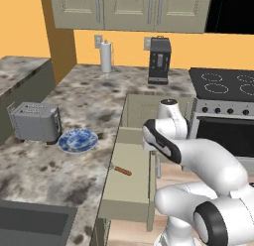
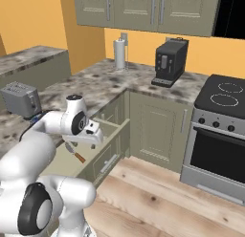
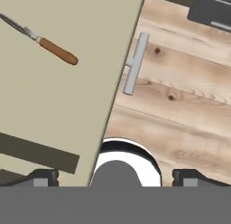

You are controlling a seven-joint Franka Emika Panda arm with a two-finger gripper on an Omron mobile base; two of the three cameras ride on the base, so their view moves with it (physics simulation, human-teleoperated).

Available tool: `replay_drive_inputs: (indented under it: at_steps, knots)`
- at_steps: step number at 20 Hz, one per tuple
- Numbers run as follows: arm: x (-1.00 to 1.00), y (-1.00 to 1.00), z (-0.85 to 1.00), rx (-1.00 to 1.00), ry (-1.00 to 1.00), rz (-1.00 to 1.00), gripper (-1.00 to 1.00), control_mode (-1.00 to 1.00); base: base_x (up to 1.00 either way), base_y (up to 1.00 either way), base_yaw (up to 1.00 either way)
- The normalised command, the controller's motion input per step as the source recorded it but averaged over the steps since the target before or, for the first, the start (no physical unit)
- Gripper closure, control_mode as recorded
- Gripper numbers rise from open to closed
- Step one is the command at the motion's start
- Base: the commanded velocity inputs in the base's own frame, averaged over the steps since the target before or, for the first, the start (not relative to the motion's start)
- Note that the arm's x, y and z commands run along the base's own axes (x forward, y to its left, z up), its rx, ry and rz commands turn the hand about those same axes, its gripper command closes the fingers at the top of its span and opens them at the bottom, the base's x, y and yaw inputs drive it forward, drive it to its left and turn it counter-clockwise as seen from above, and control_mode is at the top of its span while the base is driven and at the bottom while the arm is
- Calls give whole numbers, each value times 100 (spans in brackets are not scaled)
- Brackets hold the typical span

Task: Pick the pizza cutter from the drawer and place it on the counter.

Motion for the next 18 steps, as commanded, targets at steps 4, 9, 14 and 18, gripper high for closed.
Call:
replay_drive_inputs:
  at_steps: [4, 9, 14, 18]
  knots:
    - [27, 21, -69, -6, 7, 0, -100, -100, 0, 0, 0]
    - [21, 7, -60, -3, 3, -1, -100, -100, 0, 0, 0]
    - [9, 0, -61, -5, 2, -3, -100, -100, 0, 0, 0]
    - [3, 3, -60, -5, 0, -5, -100, -100, 0, 0, 0]
